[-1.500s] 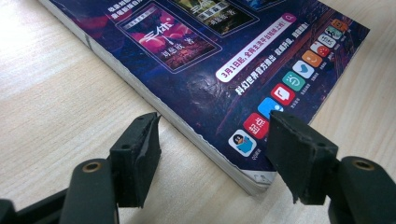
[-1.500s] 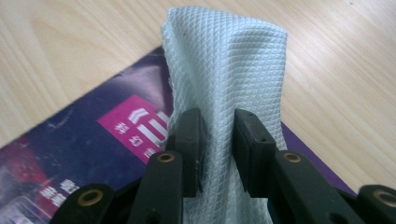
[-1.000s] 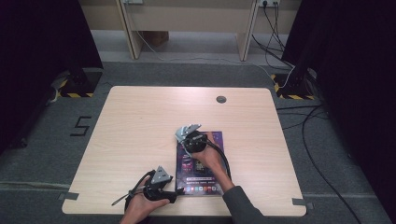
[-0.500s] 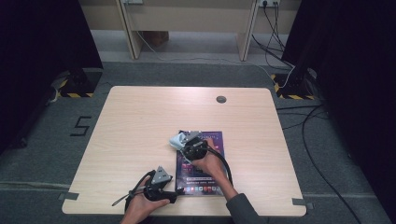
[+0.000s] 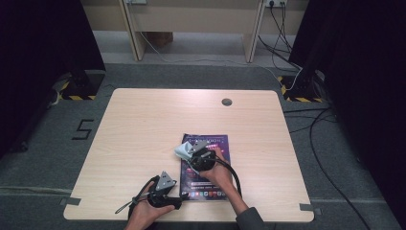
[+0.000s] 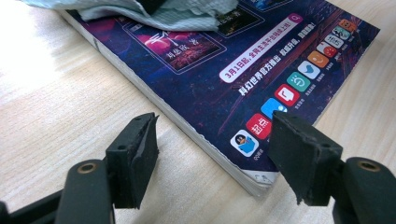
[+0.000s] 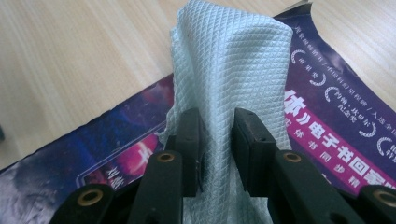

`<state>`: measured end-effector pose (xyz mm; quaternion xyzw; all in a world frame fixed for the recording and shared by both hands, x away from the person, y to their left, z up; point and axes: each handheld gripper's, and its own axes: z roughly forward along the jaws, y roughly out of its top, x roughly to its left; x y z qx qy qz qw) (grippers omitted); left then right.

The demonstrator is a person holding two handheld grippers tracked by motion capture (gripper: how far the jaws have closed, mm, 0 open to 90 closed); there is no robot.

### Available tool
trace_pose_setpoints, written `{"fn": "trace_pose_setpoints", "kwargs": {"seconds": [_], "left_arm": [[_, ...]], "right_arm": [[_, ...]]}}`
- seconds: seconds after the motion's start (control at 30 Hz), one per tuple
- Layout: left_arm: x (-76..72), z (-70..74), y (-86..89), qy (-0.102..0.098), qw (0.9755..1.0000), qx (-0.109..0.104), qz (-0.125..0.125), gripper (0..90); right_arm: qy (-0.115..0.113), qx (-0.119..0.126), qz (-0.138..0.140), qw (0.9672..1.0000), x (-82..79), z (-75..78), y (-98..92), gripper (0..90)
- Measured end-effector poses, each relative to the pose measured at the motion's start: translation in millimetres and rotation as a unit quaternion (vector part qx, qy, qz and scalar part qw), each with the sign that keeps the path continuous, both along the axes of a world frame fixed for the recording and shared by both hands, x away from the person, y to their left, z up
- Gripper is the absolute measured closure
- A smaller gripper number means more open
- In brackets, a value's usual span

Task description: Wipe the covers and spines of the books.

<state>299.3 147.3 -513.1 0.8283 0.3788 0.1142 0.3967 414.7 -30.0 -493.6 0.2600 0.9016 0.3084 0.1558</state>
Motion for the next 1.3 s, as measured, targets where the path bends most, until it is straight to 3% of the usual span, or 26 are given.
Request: {"fn": "trace_pose_setpoints", "kwargs": {"seconds": [0.17,0.43,0.6,0.83,1.1,1.3], "left_arm": [[-1.1,-0.2,-0.7,-0.005,1.0,0.0,0.003,32.3],[-1.1,-0.5,-0.5,-0.005,1.0,-0.002,0.003,32.2],[-1.2,0.1,-0.9,-0.008,1.0,0.004,0.001,31.7],[-2.7,0.8,-2.2,-0.016,0.9998,0.012,0.001,31.5],[-2.4,0.4,-1.8,-0.012,0.9999,0.008,0.004,31.5],[-2.7,0.8,-2.4,-0.015,0.9998,0.011,0.002,31.5]], "right_arm": [[0.001,0.002,0.002,1.0,-4.4,0.0,-6.0,73.0],[0.007,0.002,-0.017,0.9998,-2.5,1.0,-26.3,72.9],[0.004,-0.005,-0.056,0.9984,3.9,2.1,-48.3,72.9],[0.003,0.005,-0.092,0.9957,4.5,1.4,-78.4,72.7],[-0.004,-0.015,-0.091,0.9957,-3.3,3.1,-82.3,72.7],[-0.004,-0.014,-0.091,0.9958,-4.2,2.8,-79.9,72.2]]}}
